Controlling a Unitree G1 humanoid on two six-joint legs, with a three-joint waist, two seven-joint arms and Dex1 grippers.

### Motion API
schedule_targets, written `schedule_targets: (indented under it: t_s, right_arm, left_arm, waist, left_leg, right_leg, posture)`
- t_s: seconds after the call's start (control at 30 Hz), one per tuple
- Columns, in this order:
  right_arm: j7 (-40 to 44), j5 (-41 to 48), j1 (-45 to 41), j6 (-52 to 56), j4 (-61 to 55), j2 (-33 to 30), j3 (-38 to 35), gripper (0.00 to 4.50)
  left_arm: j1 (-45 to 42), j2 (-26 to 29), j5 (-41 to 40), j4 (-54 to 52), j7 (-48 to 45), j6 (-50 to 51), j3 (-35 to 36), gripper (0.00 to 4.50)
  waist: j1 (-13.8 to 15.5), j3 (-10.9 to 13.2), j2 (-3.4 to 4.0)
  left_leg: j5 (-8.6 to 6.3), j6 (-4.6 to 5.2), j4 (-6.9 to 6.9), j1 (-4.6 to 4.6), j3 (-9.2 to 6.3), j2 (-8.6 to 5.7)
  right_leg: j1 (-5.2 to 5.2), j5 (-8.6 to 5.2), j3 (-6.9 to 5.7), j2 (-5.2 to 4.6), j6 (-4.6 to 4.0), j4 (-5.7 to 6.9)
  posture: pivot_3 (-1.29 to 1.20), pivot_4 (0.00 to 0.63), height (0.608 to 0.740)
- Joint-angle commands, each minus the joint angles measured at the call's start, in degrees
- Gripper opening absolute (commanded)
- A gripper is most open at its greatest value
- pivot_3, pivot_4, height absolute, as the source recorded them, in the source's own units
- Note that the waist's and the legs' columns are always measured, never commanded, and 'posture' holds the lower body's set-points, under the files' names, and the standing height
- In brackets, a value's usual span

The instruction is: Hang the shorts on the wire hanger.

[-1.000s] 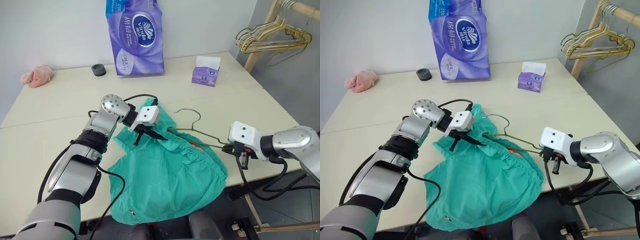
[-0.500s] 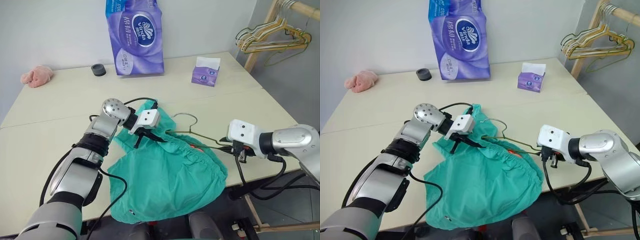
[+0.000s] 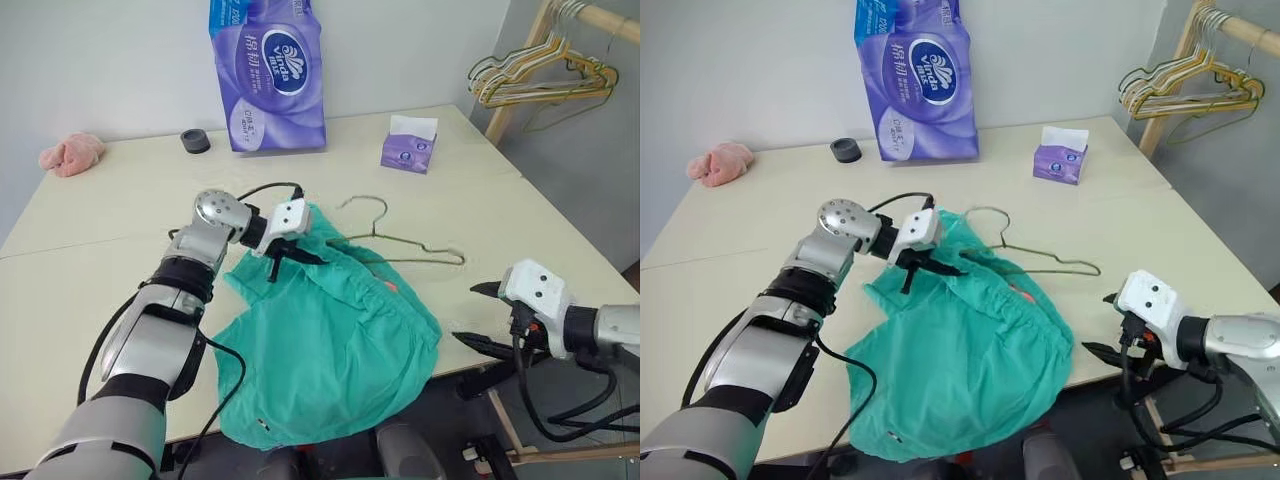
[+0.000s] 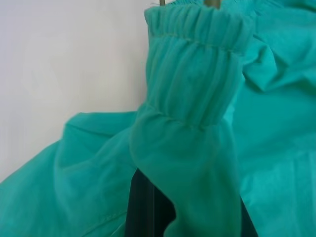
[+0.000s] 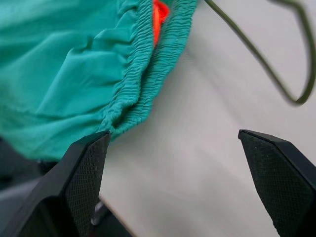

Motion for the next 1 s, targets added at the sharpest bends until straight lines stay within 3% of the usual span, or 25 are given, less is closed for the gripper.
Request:
schedule_targets:
  t_s: [0.03,0.27,0.5,0.6,1.0]
  right_arm:
    - [-8.6,4.8,1.8,4.9,-2.9,10.6,0.4,4.45]
    - [-17.3,3.0,1.7,2.4,0.6,21.7,7.7,4.45]
    - [-21.0,2.9,-3.6,2.5,8.3,26.5,11.2,4.45]
    - [-21.1,3.1,-3.6,2.7,8.9,25.5,11.0,3.89]
    - [-22.8,0.9,-4.2,0.9,10.5,17.6,4.7,0.02]
  left_arm:
    - [-1.6,2.2,-1.2,0.3,-0.2,1.5,3.3,0.0]
    - [-0.8,2.7,-1.4,-1.5,-0.4,4.3,4.3,0.0]
    - [-0.7,2.8,-1.3,-2.0,-0.3,4.6,4.2,0.0]
    - [-0.5,3.1,-1.5,-2.4,-0.4,4.9,4.4,0.0]
    - [1.8,4.4,-5.1,-9.9,-3.2,12.6,6.6,0.0]
  waist:
    - [-0.2,0.0,0.05]
    - [0.0,0.0,0.06]
    - [0.0,0.0,0.05]
    - [0.0,0.0,0.06]
    - [0.1,0.0,0.06]
  left_leg:
    - [0.0,0.0,-0.01,0.0,-0.02,0.01]
    - [0.01,0.0,0.01,0.03,-0.03,-0.04]
    - [0.02,-0.02,0.01,0.05,-0.05,-0.06]
    - [0.02,-0.02,0.01,0.05,-0.04,-0.07]
    - [0.02,-0.02,0.01,0.05,-0.05,-0.07]
  right_leg:
    - [-0.02,0.0,0.01,0.02,0.0,0.03]
    - [-0.05,0.0,0.04,-0.01,0.0,0.1]
    - [-0.07,0.0,0.03,0.0,-0.01,0.12]
    - [-0.08,0.0,0.05,-0.01,-0.01,0.12]
    - [-0.07,0.0,0.05,-0.01,-0.01,0.14]
  posture:
    - [-0.3,0.104,0.74]
    - [-0.28,0.099,0.74]
    - [-0.28,0.093,0.74]
    - [-0.27,0.091,0.74]
    - [-0.27,0.093,0.74]
